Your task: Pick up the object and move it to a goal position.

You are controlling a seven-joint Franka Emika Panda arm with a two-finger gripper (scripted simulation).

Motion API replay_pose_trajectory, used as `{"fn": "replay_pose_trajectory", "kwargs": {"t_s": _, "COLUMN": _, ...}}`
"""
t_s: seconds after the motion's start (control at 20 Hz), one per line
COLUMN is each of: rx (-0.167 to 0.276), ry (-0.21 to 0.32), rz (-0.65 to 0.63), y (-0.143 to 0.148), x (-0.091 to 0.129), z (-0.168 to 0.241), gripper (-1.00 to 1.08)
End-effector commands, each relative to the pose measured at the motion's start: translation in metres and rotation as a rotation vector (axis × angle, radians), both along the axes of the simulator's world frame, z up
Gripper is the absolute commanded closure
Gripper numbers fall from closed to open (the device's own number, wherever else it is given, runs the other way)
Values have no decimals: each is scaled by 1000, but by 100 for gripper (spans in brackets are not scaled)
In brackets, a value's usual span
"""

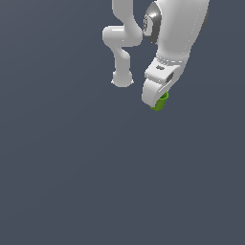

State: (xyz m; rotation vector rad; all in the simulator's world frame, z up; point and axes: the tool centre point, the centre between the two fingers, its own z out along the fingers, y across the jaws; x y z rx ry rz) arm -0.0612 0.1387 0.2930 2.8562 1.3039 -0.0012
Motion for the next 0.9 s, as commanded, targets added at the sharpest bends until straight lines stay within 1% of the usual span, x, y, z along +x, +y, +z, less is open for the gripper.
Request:
{"fn": "replay_pose_trajectory", "kwargs": {"t_s": 0.0, "rx": 0, "ry": 0, "rz": -1, "y": 20, "x": 2, "z": 24, "gripper": 108}}
{"fn": "replay_pose_trajectory", "kwargs": {"t_s": 0.25, "rx": 1, "ry": 0, "rz": -2, "y": 55, "x": 8, "z": 64, "gripper": 108}}
{"fn": "replay_pose_trajectory", "kwargs": {"t_s": 0.45, "rx": 2, "ry": 0, "rz": -2, "y": 76, "x": 12, "z": 89, "gripper": 108}}
{"fn": "replay_pose_trajectory", "kwargs": {"t_s": 0.85, "rx": 2, "ry": 0, "rz": -3, "y": 101, "x": 17, "z": 117, "gripper": 108}}
